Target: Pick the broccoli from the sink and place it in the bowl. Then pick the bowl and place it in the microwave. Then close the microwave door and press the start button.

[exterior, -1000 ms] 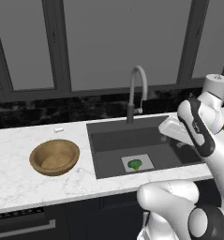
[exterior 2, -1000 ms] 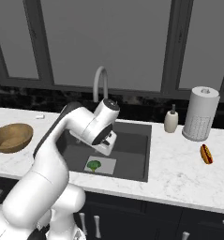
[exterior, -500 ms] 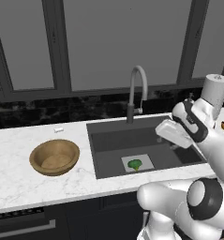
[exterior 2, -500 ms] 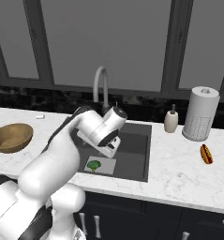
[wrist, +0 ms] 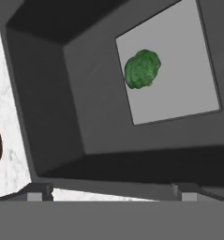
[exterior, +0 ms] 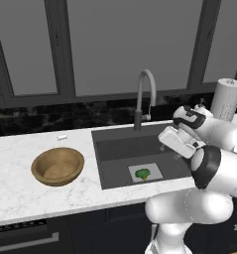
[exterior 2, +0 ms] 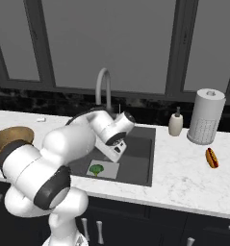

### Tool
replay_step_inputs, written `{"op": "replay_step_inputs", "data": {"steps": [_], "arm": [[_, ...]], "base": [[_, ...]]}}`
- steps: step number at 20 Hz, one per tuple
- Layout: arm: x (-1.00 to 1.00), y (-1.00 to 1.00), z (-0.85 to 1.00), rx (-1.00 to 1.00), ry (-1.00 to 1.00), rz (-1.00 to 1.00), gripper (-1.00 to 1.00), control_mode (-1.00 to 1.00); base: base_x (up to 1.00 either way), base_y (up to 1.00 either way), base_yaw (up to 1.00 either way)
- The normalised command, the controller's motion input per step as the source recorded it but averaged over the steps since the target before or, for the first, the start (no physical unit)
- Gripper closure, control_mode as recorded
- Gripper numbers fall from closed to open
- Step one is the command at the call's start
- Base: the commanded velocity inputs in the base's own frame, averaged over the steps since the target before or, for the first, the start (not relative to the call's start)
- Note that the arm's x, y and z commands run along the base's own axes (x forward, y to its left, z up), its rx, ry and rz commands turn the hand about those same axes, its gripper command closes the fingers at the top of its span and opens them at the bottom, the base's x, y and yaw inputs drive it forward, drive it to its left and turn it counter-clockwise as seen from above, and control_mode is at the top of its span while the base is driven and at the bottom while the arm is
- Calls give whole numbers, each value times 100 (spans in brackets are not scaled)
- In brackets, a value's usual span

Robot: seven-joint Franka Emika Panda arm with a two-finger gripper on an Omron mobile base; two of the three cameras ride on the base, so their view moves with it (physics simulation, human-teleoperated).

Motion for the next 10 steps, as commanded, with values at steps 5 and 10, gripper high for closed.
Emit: {"op": "replay_step_inputs", "data": {"steps": [5, 10], "arm": [[32, 0, -41, 7, 9, 0, -100, -100], [31, -1, -41, 7, 5, 0, -100, -100]], "base": [[0, 0, 0], [0, 0, 0]]}}
